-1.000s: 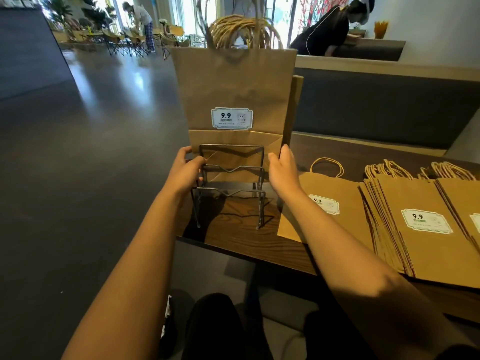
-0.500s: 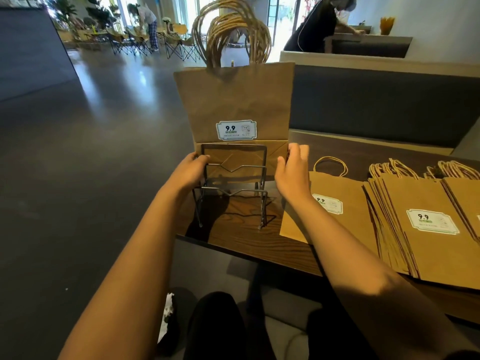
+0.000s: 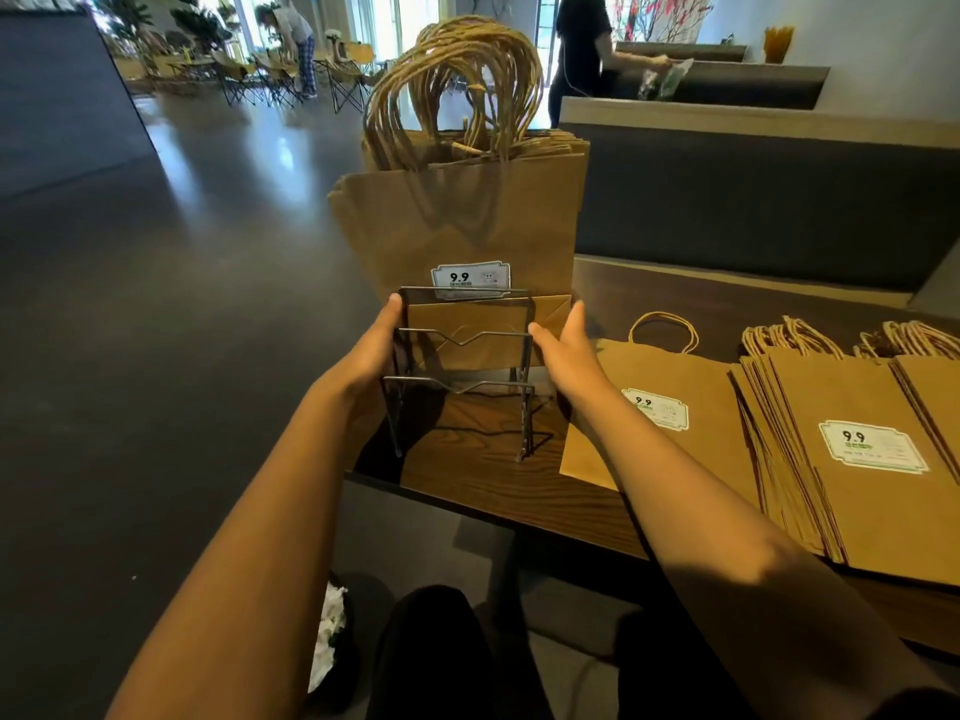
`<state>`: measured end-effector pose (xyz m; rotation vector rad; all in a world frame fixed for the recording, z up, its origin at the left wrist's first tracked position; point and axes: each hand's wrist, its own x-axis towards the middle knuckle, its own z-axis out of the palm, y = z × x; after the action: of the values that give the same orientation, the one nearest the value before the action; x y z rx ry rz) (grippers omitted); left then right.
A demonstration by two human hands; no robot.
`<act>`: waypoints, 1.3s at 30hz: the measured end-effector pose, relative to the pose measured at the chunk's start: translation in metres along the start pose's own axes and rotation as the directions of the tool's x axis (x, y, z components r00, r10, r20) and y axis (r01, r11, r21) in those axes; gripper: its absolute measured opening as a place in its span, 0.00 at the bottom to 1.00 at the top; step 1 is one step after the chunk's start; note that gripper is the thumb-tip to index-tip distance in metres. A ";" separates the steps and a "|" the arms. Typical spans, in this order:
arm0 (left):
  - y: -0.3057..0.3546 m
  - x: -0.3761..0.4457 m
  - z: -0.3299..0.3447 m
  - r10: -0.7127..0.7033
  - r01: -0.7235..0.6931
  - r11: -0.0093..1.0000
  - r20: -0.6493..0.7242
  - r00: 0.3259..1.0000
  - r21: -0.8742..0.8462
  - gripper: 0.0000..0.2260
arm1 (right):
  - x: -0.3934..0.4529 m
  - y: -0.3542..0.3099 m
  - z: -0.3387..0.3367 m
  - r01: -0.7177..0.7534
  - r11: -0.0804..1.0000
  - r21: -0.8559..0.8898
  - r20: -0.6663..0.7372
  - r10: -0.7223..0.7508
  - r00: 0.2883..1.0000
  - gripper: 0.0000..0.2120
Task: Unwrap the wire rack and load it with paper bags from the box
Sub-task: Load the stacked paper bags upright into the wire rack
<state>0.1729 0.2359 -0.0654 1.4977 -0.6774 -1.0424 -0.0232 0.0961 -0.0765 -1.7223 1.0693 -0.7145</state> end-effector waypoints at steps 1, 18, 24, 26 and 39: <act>-0.001 0.001 0.001 0.006 -0.006 1.000 -0.011 1.000 -0.027 0.29 | 0.002 0.000 -0.001 -0.010 0.999 0.031 0.005 0.010 1.000 0.37; 0.010 0.005 0.005 0.249 -0.237 0.968 -0.244 0.937 0.080 0.10 | 0.008 -0.003 -0.005 0.047 0.996 0.069 -0.026 -0.045 0.999 0.28; 0.018 0.018 0.001 0.319 -0.304 0.948 -0.262 0.911 0.097 0.16 | 0.010 -0.016 -0.006 0.068 0.993 0.097 -0.029 -0.065 0.997 0.27; 0.017 0.018 0.003 0.323 -0.308 0.947 -0.283 0.903 0.095 0.14 | 0.010 -0.017 -0.004 0.067 0.994 0.092 -0.029 -0.064 0.997 0.28; -0.008 0.014 -0.004 0.063 -0.069 0.997 -0.217 0.974 -0.018 0.31 | 0.010 -0.008 0.012 -0.020 0.974 0.226 0.011 0.018 1.000 0.28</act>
<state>0.1822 0.2272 -0.0769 1.5297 -0.5536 -0.8196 -0.0055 0.0933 -0.0739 -1.5170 0.9578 -0.7844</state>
